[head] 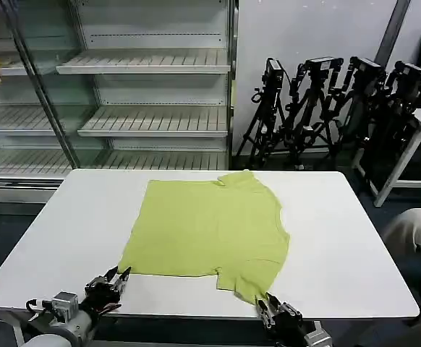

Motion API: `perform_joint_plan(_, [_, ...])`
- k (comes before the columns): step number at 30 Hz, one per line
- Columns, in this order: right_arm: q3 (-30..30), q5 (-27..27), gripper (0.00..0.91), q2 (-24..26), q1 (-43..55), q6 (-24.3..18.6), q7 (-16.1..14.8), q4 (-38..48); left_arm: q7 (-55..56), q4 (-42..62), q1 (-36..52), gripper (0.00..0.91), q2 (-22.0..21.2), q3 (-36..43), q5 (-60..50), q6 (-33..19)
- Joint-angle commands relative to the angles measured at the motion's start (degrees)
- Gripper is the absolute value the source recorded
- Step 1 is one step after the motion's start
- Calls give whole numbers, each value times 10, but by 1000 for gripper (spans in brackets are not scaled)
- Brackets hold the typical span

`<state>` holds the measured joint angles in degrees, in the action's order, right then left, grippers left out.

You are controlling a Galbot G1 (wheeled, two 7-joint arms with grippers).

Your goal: Fold and organize the clothes.

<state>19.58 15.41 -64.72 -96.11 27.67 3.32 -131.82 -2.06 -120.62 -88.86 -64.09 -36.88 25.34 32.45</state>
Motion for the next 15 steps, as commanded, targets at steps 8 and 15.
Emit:
perform_joint_plan(8, [18, 46, 0, 5, 51, -5, -20, -8, -20, 2, 40, 10, 9, 6, 1, -26])
perform_joint_plan(15, [25, 79, 0, 1, 136, 6, -18, 27, -20, 29, 99, 10, 26, 8, 25, -26])
